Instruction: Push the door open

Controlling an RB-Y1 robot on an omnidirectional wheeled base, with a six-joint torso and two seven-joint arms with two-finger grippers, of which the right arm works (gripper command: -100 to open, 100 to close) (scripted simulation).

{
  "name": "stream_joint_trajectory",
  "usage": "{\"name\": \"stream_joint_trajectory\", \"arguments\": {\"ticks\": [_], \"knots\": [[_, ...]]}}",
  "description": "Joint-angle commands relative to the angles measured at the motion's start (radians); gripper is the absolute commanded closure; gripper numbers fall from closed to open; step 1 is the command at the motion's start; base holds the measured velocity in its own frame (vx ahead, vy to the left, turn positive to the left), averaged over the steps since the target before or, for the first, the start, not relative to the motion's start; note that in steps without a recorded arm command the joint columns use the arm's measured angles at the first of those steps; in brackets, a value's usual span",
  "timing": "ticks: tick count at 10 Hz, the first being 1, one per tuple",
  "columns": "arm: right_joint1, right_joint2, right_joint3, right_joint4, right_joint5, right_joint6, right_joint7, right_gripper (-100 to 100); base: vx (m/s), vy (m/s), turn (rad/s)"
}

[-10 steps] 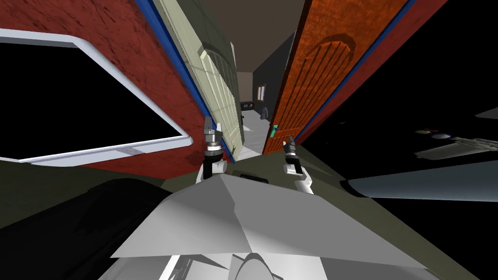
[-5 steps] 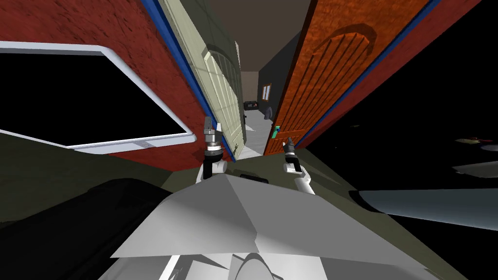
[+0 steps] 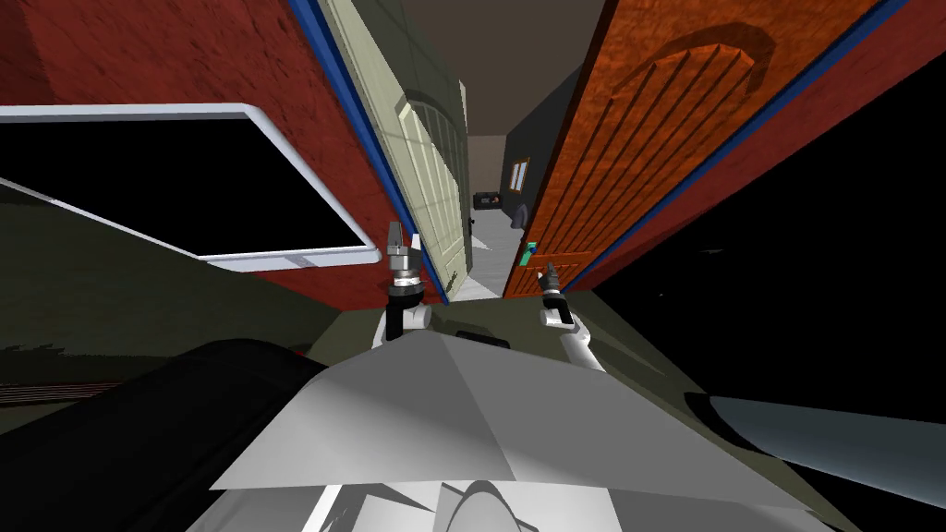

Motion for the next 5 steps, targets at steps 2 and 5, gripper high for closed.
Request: {"name": "stream_joint_trajectory", "arguments": {"ticks": [2, 5], "knots": [[-0.026, -0.011, -0.002, 0.053, -0.004, -0.003, -0.009, -100, 0.014, -0.103, 0.148], [-0.068, -0.028, -0.004, 0.142, -0.011, -0.011, -0.022, -100, 0.006, -0.087, 0.169]]}}
